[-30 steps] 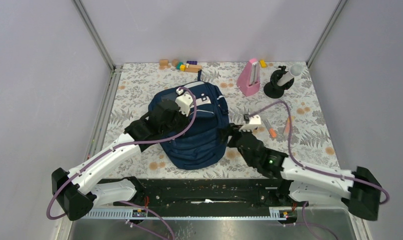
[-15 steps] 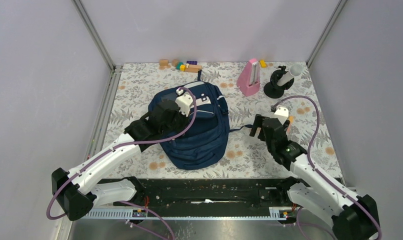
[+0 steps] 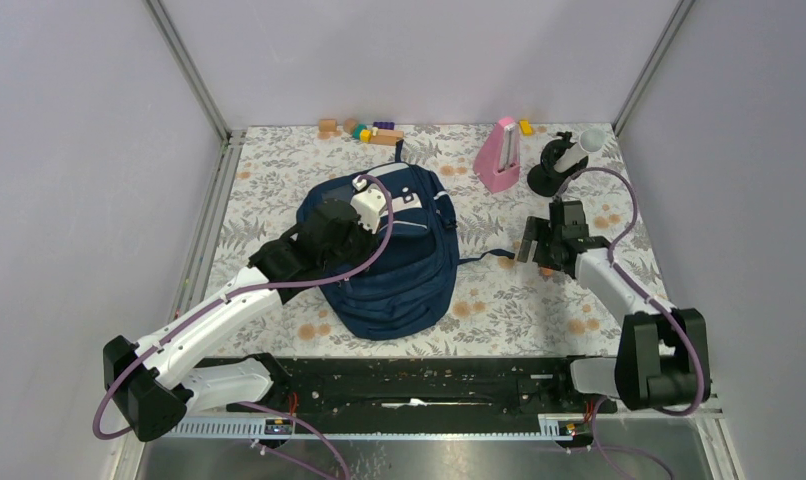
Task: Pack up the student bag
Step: Pick up the stationery from the center of the board, then place the stationery in the student bag.
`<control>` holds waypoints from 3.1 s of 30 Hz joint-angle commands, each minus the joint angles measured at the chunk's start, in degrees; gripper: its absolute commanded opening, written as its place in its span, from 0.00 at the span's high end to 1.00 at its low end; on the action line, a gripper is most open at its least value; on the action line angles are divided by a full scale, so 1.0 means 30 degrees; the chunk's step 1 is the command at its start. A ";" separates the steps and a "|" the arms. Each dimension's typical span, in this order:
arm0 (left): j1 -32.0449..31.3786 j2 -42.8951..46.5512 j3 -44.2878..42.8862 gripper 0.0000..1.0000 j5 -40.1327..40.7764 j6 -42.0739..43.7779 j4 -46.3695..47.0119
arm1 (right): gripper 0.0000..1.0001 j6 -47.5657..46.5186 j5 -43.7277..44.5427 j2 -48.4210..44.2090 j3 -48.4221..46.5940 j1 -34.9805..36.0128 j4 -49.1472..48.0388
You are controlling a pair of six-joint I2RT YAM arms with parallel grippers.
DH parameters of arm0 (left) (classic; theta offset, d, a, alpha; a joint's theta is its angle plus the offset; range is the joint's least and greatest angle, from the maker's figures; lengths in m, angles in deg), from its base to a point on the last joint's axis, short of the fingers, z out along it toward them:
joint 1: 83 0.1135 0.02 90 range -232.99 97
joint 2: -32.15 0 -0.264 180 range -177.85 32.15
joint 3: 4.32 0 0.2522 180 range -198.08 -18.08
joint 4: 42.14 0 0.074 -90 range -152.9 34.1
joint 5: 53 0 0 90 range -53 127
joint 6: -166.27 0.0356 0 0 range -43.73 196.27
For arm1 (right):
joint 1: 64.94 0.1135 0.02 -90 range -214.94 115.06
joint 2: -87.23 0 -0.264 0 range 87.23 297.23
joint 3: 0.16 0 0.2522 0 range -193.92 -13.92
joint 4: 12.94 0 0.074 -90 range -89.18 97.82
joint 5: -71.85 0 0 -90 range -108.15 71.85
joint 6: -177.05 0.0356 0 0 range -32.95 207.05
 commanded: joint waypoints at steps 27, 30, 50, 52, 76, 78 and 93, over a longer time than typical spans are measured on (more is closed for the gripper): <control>0.0098 0.0360 -0.0779 1.00 -0.0236 -0.0561 0.1097 | 0.27 -0.2711 -0.3332 0.6548 -0.4867 -0.0568 0.4057; 0.0092 0.0262 -0.0808 1.00 -0.0295 -0.0561 0.1095 | 0.27 -0.2447 -0.2523 0.6644 -0.4968 -0.0572 0.4115; 0.0081 0.0271 -0.0825 1.00 -0.0060 -0.0504 0.1008 | 0.62 -0.2740 -0.1533 0.8337 -0.6161 -0.0573 0.4868; 0.0089 0.0258 -0.0831 1.00 -0.0060 -0.0503 0.1007 | 0.70 -0.2819 -0.1687 0.8277 -0.6133 -0.0572 0.4885; 0.0109 0.0239 -0.0867 1.00 -0.0203 -0.0590 0.0999 | 1.00 -0.0401 -0.9224 -0.2144 -0.3129 0.2533 0.8168; 0.0097 0.0216 -0.0867 1.00 -0.0208 -0.0590 0.0985 | 1.00 0.0067 -1.0885 -0.2545 -0.3287 0.3762 0.8535; 0.0081 0.0325 -0.0926 1.00 -0.0294 -0.0620 0.0919 | 1.00 1.0090 -1.6160 -0.3497 -0.2655 1.1808 -0.1031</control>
